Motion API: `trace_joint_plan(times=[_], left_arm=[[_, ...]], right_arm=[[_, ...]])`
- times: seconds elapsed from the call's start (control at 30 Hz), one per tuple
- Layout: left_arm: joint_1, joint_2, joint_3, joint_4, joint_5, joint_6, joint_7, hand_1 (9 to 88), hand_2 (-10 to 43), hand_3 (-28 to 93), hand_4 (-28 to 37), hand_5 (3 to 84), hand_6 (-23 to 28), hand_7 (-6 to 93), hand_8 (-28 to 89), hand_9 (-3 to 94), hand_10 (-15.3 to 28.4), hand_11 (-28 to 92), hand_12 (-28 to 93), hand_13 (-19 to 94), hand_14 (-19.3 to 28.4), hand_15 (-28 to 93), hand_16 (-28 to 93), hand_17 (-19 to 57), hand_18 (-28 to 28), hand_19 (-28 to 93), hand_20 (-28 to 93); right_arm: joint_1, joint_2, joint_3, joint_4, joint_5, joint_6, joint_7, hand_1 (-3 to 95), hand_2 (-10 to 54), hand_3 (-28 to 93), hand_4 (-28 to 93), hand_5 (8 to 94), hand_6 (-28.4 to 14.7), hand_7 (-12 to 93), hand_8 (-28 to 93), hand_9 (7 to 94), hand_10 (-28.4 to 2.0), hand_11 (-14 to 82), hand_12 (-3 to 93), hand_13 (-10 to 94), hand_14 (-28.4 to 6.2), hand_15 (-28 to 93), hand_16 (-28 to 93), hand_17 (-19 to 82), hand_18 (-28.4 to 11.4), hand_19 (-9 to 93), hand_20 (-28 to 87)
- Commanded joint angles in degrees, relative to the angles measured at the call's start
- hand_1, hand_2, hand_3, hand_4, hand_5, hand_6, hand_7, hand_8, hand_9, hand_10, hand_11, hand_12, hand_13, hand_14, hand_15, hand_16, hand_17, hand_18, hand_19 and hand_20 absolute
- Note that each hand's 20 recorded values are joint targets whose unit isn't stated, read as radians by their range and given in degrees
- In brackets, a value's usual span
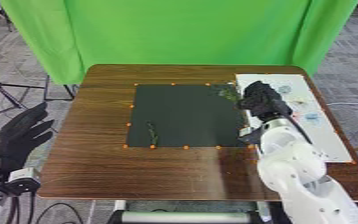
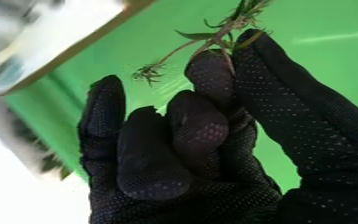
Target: Arrange flowers
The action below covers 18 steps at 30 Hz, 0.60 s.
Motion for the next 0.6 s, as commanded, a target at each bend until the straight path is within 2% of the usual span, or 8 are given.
trace_joint_plan(times=[0.03,0.1,0.37,0.6], left_arm=[[0.1,0.03,0.45,-0.26,0.26,0.11,-0.7,23.2,-6.2,71,-28.3,22.3,1.0,22.6,-11,17.6,8.5,15,19,15,11.4,22,4,-9.0,18.7,39,7],[-0.1,0.49,0.67,-0.18,0.29,-0.07,-0.9,23.1,-6.3,71,-28.3,22.3,1.0,22.5,-11,17.6,8.5,15,19,15,11.4,22,4,-9.0,18.7,39,7],[-0.2,0.83,1.06,-0.1,0.22,-0.03,-1.25,23.1,-6.4,71,-28.3,22.4,1.0,22.5,-11,17.6,8.5,15,19,15,11.4,22,4,-9.0,18.7,39,7],[-0.8,1.57,1.77,0.2,0.14,-0.14,-1.47,23.1,-6.3,71,-28.3,22.4,1.0,22.5,-11,17.6,8.5,15,19,15,11.4,22,4,-9.0,18.7,39,7]], right_arm=[[2.6,-10.0,-9.3,6.9,-9.8,-3.6,-1.0,39.2,-9.5,85,-16,68.0,-0.4,63,27,77.1,-10.3,68.0,53.6,75,-9.2,88,36,29,-20.3,78,39],[2.4,-12.2,-9.8,8.5,-10.7,-4.7,-0.7,39.1,-9.5,86,-16,68.0,-0.3,63,27,77.3,-10.3,67.8,53.4,75,-9.1,88,36,29,-20.4,78,39],[2.5,-18.7,-11.6,12.7,-15.1,-8.4,0.0,39.4,-9.5,85,-16,68.6,-0.2,63,27,77.6,-10.3,67.7,52.1,75,-9.0,88,36,30,-20.5,78,38],[1.2,-22.7,-11.4,15.1,-18.3,-9.3,-0.6,39.8,-9.5,85,-16,69.4,-0.1,62,26,77.8,-10.2,67.0,51.8,76,-8.8,87,36,30,-20.5,78,38]])
